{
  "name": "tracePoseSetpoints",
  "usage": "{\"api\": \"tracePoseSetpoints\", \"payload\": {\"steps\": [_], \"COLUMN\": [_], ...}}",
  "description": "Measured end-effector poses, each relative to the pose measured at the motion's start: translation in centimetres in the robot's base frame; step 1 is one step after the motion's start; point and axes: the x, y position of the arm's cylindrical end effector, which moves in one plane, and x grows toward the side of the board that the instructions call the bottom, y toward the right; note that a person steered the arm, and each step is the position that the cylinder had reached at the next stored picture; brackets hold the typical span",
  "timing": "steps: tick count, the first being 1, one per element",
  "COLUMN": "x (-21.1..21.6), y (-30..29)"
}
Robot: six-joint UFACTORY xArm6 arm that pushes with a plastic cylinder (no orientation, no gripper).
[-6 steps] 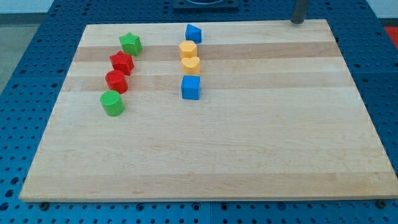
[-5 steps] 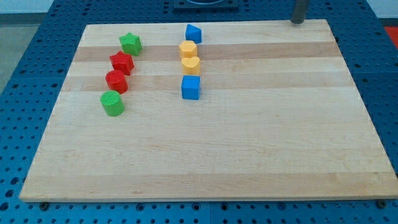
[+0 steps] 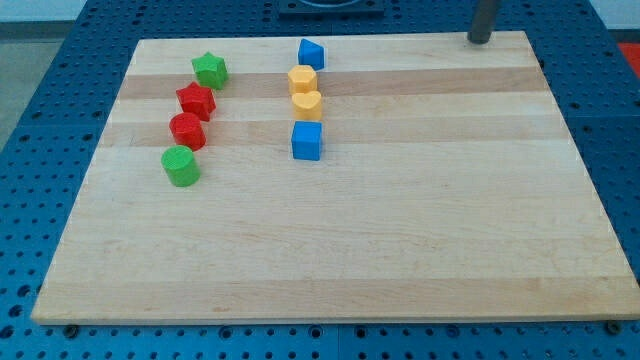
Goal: Slide the yellow hexagon along with green star down a bit
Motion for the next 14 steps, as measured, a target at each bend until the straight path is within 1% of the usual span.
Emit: {"api": "tracePoseSetpoints", "payload": {"steps": [2,3,5,7,8,11,12,14], "x": [4.8,7.0,9.5,9.2,8.7,4.0,3.2,4.4], "y": [-6.8,-11.2,-16.7,-24.7,-27.3,-28.8,-31.0,-35.0]}}
